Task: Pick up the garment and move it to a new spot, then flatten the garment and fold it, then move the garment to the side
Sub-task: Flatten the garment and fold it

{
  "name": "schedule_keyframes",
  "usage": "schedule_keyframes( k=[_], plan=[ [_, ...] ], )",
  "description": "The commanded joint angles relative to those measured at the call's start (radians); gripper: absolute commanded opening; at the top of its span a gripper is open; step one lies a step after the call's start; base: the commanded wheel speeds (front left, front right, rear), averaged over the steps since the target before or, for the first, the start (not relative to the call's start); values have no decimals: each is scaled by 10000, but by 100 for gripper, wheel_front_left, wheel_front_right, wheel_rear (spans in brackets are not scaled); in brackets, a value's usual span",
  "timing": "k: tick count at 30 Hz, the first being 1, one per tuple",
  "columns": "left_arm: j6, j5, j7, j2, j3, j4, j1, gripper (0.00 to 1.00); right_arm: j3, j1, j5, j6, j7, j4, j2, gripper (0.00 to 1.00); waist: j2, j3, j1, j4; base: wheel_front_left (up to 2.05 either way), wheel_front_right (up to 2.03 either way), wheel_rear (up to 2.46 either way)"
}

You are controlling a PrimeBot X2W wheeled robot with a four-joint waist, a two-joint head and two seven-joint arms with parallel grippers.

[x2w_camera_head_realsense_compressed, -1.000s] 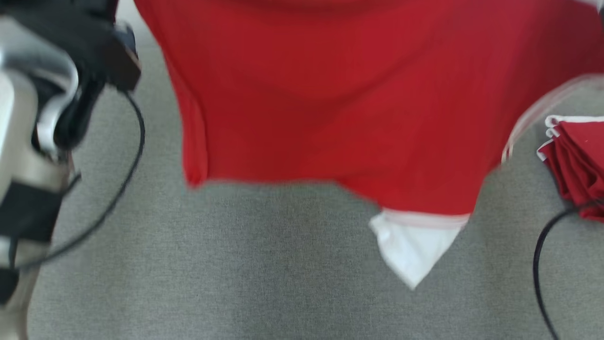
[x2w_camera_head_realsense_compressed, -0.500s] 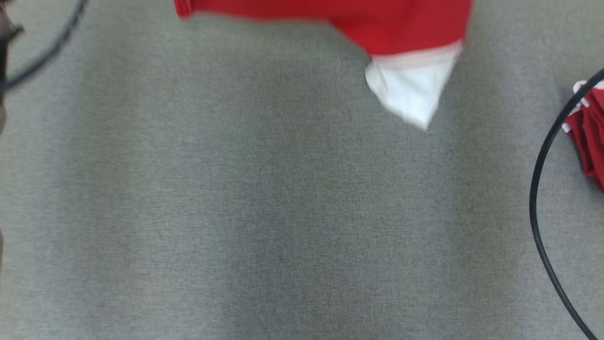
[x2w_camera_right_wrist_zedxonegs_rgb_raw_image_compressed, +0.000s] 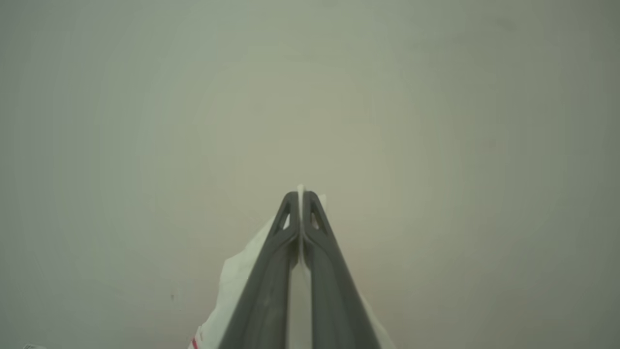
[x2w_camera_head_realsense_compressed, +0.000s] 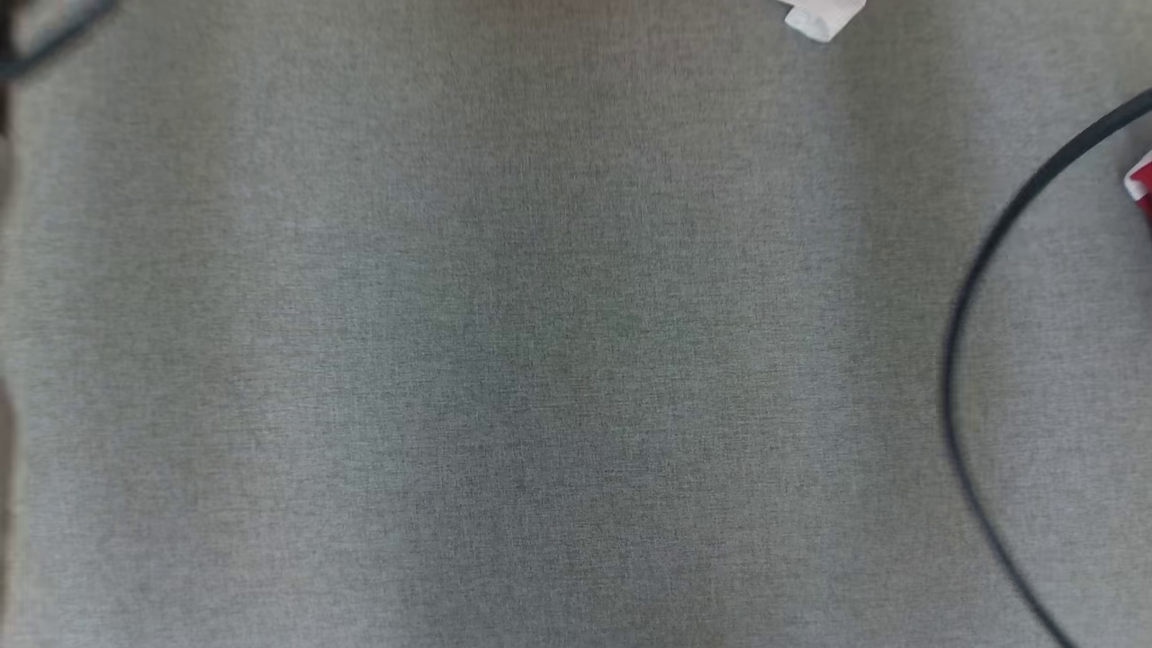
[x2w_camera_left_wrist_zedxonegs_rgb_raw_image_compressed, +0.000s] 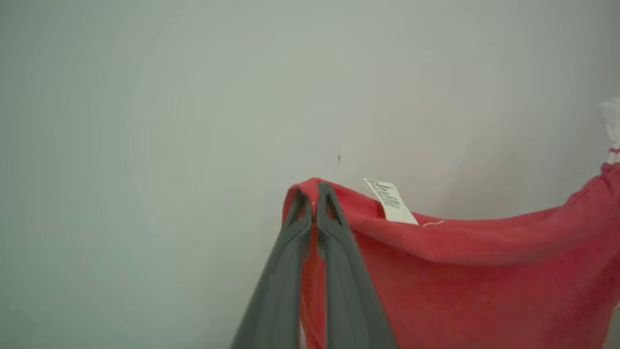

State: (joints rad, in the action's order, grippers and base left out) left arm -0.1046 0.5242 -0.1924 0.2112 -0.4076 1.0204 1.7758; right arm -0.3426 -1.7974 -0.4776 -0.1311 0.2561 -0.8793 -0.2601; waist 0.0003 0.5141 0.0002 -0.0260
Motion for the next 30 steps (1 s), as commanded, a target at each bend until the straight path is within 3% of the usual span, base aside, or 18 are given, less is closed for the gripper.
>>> schedule_keyframes(
  k=[1,6,13,22,30],
  plan=[
    [-73,158,-190,-12,17,100,-466,0,-407,585,-205,8,59,211,-53,0,-3,271,-2,-21,0,0,0],
    [-210,354,-599,-191,-175,-102,-1912,0,-1501,2572,-1314,6,78,1349,-533,0,-3,272,-2,190,0,0,0],
    [-233,889,-744,-250,368,-1613,-4690,0,-1581,6058,-2665,6,83,2638,-1075,0,-3,-129,-2,504,0,0,0],
    [280,260,-748,-161,1504,-5753,-9573,0,-674,10760,-3009,5,83,4738,-630,0,-3,-1062,-2,375,0,0,0],
    [704,117,-585,120,1582,-8359,-13271,0,183,14747,-2996,5,77,6602,-31,0,-3,-2096,-2,77,0,0,0]
  ],
)
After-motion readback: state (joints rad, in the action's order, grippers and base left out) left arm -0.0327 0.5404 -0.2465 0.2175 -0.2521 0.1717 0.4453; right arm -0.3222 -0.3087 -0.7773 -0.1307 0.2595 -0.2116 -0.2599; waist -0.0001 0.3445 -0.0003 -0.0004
